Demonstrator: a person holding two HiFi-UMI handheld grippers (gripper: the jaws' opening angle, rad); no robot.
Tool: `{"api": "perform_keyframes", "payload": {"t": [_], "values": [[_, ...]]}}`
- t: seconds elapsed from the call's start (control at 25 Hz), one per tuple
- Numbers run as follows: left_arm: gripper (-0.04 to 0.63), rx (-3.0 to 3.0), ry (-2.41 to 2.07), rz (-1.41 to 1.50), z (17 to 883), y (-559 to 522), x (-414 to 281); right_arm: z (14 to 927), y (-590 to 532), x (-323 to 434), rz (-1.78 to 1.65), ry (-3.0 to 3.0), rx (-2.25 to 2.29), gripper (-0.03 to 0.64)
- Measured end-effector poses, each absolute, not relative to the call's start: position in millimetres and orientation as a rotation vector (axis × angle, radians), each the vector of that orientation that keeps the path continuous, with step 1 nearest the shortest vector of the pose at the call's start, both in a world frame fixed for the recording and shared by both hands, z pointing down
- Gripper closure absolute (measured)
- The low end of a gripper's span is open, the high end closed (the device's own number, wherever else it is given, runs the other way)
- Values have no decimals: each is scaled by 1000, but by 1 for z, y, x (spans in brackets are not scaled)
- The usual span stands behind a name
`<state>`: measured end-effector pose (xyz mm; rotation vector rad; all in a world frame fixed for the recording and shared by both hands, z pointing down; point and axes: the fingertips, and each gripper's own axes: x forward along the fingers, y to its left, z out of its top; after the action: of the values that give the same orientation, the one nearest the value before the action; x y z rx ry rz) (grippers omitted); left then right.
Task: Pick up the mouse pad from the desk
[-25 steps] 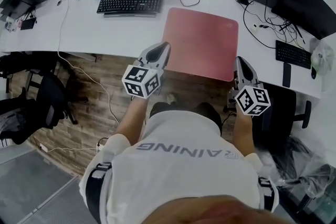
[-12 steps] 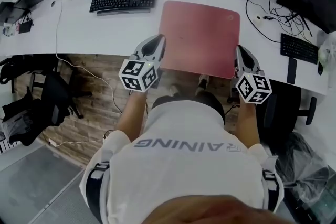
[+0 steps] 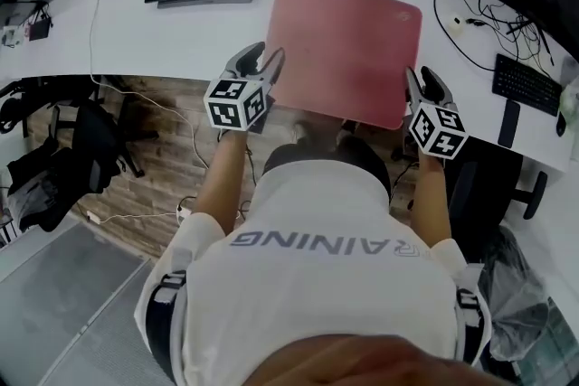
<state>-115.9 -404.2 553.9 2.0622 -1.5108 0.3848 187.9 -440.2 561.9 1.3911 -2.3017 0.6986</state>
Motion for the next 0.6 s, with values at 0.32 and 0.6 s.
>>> {"api": "perform_keyframes", "payload": {"t": [0.32, 0.6], "values": [[279, 1908, -1469, 679, 648, -419, -136, 635, -456, 205, 768, -2126, 1368, 332], [250, 1775, -1419, 805, 712, -416, -141, 695, -465, 203, 820, -1995, 1318, 296]]}}
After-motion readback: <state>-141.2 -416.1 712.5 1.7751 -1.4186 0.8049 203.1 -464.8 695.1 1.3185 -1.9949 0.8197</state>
